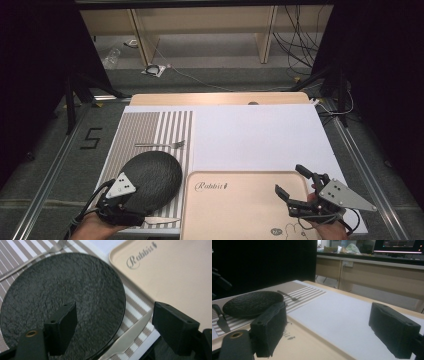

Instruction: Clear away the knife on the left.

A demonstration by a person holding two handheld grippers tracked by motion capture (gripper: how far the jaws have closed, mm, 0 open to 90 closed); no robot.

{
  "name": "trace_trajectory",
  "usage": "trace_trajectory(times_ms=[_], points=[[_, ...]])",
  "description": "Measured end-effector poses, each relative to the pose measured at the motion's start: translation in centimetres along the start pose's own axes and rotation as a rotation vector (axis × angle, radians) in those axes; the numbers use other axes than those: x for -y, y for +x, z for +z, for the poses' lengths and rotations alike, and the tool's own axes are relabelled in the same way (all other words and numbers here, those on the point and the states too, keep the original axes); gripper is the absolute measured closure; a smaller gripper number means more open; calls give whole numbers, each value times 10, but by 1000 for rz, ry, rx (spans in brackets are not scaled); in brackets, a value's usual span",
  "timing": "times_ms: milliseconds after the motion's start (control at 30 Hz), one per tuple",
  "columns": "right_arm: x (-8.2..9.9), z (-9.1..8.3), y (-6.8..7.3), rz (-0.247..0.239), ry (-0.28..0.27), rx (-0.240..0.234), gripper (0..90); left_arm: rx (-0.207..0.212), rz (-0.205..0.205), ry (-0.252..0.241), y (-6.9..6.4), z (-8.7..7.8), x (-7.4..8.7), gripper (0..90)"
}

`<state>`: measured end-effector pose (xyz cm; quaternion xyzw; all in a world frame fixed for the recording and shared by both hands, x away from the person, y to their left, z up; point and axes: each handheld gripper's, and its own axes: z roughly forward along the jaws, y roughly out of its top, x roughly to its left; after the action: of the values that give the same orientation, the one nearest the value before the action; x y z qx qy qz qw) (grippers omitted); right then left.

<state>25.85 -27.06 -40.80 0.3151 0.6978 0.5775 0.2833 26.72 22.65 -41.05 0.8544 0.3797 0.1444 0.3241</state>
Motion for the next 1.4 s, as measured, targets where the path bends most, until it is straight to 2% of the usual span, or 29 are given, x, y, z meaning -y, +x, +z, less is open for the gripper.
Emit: trace_trajectory(times_ms=[367, 567, 833, 933, 1033, 1067, 1233, 1400], points=[[0, 1, 0, -1, -1, -6, 158, -23, 14, 97, 7, -3, 15, 206], [0, 1, 1, -1, 0, -8, 159, -25, 5, 160, 13, -6, 23, 215], [1, 2, 1, -3, 4, -9, 160, -32, -10, 242, 21, -2, 36, 218], [1, 2, 1, -4, 3, -9, 160, -38, -3, 273, 23, -1, 38, 219], [1, 2, 1, -4, 5, -9, 161, -36, -20, 299, 27, 2, 40, 220], [1, 2, 1, -3, 7, -9, 162, -33, -24, 322, 28, 4, 40, 225], [1, 2, 1, -4, 7, -10, 163, -23, -21, 339, 31, 7, 40, 228], [1, 3, 2, -4, 8, -13, 163, -19, -23, 383, 36, 13, 42, 228]])
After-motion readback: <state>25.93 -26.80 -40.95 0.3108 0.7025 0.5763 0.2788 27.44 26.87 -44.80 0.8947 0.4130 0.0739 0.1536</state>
